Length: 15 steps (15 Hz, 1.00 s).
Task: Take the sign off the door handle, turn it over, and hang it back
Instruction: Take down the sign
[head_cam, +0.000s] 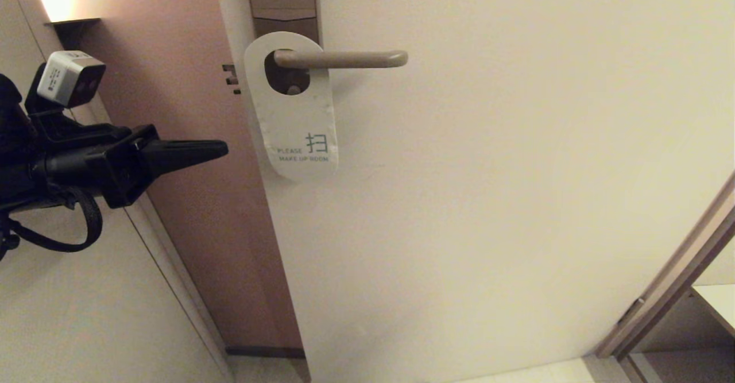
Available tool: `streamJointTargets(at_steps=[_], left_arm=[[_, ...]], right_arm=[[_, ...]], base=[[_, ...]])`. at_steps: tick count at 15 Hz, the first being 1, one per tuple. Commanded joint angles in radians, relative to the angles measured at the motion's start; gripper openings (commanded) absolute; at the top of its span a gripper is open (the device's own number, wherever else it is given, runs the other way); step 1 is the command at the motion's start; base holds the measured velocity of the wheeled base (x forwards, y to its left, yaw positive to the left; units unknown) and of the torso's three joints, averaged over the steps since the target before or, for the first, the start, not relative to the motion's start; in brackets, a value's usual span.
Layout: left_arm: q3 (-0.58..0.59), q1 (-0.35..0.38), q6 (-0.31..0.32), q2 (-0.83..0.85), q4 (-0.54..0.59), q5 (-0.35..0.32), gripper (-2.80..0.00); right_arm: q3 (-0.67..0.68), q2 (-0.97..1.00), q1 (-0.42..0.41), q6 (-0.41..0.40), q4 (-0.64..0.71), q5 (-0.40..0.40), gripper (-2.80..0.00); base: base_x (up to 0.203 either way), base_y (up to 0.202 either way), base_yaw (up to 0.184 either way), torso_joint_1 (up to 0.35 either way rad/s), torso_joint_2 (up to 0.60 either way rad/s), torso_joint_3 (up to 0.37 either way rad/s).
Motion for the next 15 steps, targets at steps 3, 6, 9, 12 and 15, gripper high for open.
streamJointTargets(at_steps=[3, 6, 9, 12, 15], left_arm=[[0.001, -0.015, 0.001, -0.002, -0.006, -0.005, 0.00], [0.000, -0.022, -0.001, -0.001, -0.044, -0.005, 0.00], [-0.002, -0.036, -0.003, -0.002, -0.060, -0.005, 0.00], [-0.004, -0.044, -0.005, -0.002, -0.060, -0.004, 0.00], [-0.012, -0.054, -0.009, 0.001, -0.058, -0.005, 0.00]], right_arm=[[0.000, 0.001, 0.000, 0.000, 0.000, 0.000, -2.80], [0.000, 0.001, 0.000, 0.000, 0.000, 0.000, -2.80], [0.000, 0.001, 0.000, 0.000, 0.000, 0.000, -2.80], [0.000, 0.001, 0.000, 0.000, 0.000, 0.000, -2.80], [0.000, 0.001, 0.000, 0.000, 0.000, 0.000, -2.80]], base=[[0.000, 0.000, 0.000, 0.000, 0.00, 0.000], [0.000, 0.000, 0.000, 0.000, 0.00, 0.000], [0.000, 0.000, 0.000, 0.000, 0.00, 0.000], [0.000, 0.000, 0.000, 0.000, 0.00, 0.000], [0.000, 0.000, 0.000, 0.000, 0.00, 0.000]])
